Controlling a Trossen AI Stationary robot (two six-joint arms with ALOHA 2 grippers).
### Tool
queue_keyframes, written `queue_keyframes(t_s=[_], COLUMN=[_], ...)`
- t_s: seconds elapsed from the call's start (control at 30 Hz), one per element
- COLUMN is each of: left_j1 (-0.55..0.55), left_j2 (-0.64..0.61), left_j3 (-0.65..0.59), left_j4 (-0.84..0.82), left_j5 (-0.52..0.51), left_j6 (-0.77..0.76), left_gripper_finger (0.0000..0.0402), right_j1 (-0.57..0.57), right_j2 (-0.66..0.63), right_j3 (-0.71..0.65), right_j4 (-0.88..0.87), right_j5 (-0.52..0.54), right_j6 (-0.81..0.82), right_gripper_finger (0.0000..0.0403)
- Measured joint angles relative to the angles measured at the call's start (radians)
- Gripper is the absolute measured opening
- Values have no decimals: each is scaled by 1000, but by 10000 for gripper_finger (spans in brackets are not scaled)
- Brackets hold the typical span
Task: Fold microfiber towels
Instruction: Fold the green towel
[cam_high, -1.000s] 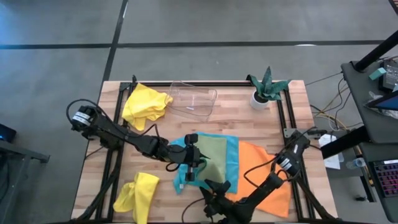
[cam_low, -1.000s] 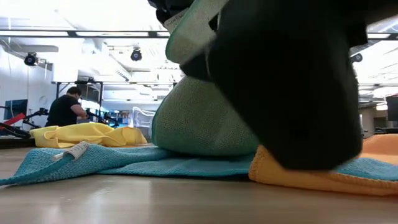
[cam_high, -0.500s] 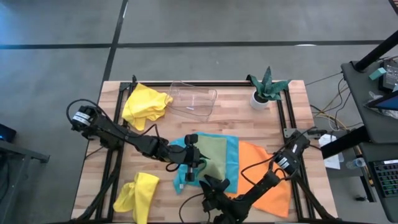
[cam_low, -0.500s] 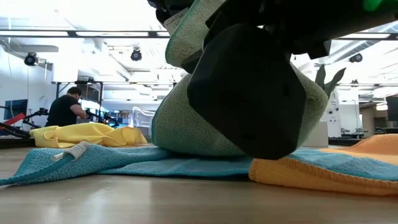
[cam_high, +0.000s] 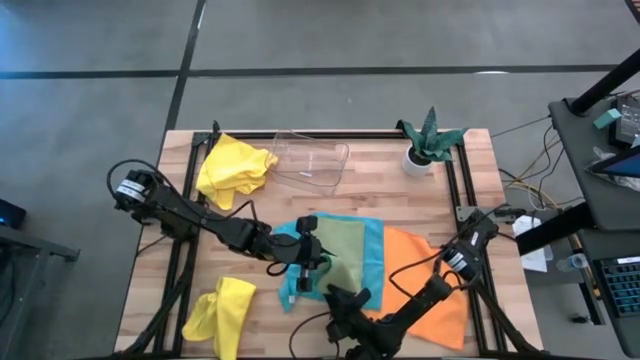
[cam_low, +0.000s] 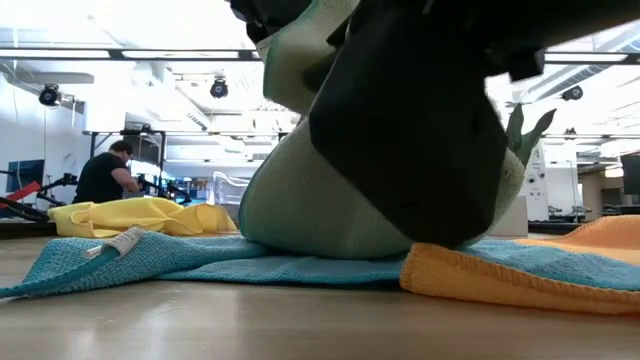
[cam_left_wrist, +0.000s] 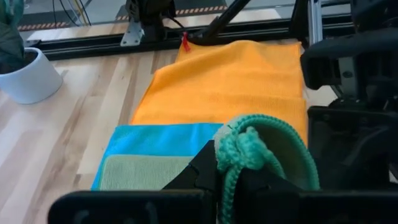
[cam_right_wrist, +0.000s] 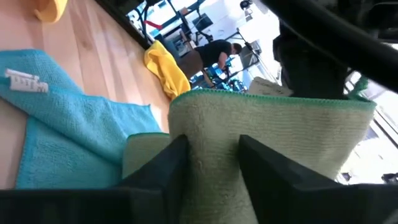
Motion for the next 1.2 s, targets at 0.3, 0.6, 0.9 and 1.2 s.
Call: queue_keyframes(t_s=[0.3,0.6,0.9,1.2], left_j1=[0,-18,-93,-83], left_j2=[0,0,2,3], left_j3=[0,-1,-6,-45], left_j4=[-28,-220,-310,-289], left_j5=[0,20,73,68], left_j6=[-2,-71,-124,-134], left_gripper_finger=[0,0,0,0], right_j1=[30,97,88,58], right_j2=[-25,-128,-188,-186], right_j3=[0,0,-2,-89], right_j4=[0,-177,-747,-825], right_j5=[-12,-1,-193,-335], right_j6=[13,275,965,1158], right_gripper_finger=[13,9,8,8])
